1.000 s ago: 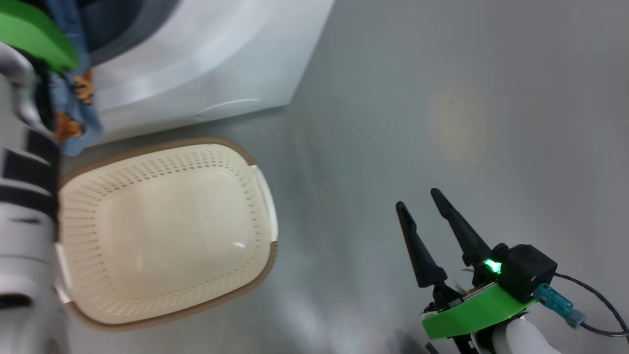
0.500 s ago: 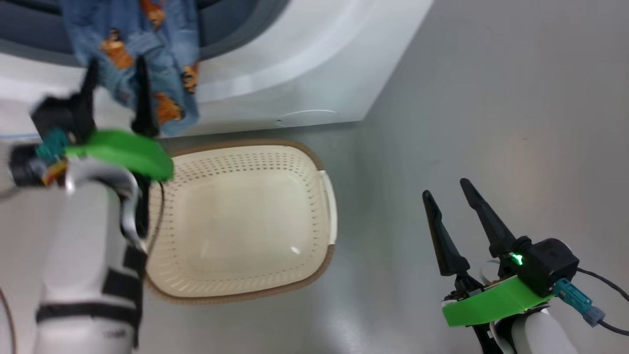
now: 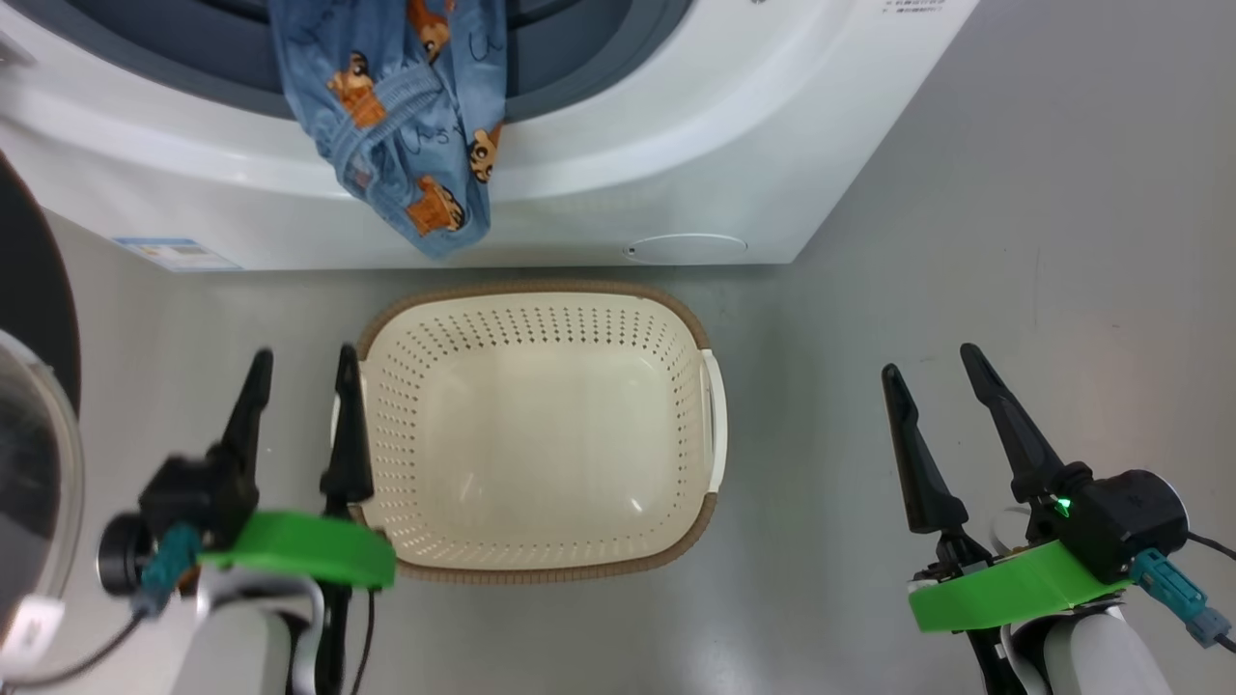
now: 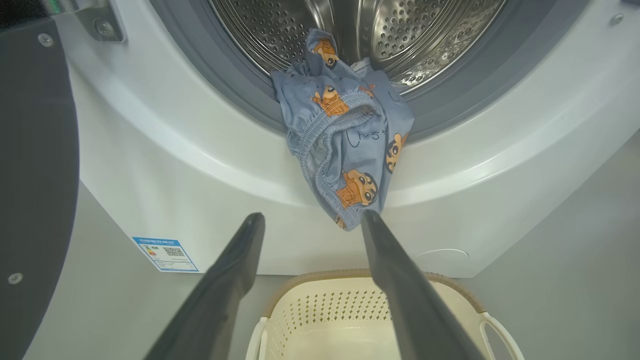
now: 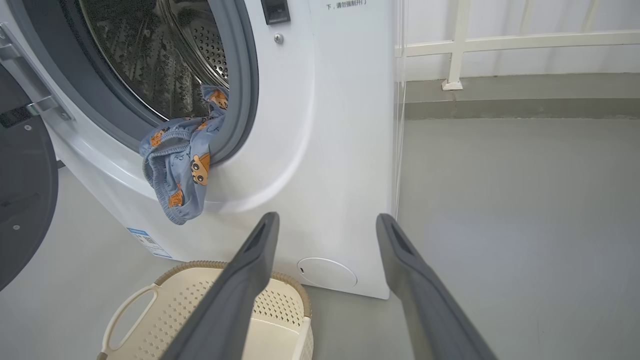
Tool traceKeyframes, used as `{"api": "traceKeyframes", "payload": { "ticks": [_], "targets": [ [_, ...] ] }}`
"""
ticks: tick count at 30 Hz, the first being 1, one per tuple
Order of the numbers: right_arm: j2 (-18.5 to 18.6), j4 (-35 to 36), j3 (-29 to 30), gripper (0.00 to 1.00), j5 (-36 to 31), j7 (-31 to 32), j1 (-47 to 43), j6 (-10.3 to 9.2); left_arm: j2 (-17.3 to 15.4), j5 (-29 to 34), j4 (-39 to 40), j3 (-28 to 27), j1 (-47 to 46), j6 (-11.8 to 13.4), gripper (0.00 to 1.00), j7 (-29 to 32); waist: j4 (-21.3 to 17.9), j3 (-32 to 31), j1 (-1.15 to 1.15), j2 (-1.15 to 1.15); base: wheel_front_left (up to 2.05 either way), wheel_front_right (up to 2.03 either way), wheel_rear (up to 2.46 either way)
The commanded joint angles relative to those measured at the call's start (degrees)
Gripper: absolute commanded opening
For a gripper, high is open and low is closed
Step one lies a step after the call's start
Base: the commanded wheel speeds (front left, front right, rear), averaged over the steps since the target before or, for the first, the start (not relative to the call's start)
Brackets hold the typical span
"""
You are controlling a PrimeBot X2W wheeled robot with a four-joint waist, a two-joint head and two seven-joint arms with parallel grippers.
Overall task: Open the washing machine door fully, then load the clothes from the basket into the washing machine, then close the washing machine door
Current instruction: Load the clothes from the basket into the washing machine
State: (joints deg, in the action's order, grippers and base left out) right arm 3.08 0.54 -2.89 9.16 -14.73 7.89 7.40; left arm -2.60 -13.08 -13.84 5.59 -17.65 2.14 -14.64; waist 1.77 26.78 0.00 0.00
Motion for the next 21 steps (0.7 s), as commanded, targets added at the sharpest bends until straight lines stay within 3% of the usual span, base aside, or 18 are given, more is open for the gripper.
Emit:
{"api": "traceKeyframes", "payload": {
  "ticks": [1,10,21],
  "targets": [
    [0.00,1.57,-1.32,1.00,-0.59,-0.27,-1.48,0.09,-0.87,-0.67,2.35,-1.56,1.97,0.47,1.00,-0.36,0.32,-0.55,0.00,0.00,0.00,0.00,0.00],
    [0.10,2.60,-0.61,1.00,-0.80,-0.27,-2.38,0.09,-0.52,-2.54,11.60,-1.42,12.03,1.90,1.00,-0.36,-0.10,-0.78,0.00,0.00,0.00,0.00,0.00],
    [0.01,2.76,-1.58,1.00,-0.68,-0.27,-1.54,0.09,-1.36,-1.66,13.24,-1.04,9.36,1.38,1.00,-0.03,-2.39,1.51,0.00,0.00,0.00,0.00,0.00]
  ]
}}
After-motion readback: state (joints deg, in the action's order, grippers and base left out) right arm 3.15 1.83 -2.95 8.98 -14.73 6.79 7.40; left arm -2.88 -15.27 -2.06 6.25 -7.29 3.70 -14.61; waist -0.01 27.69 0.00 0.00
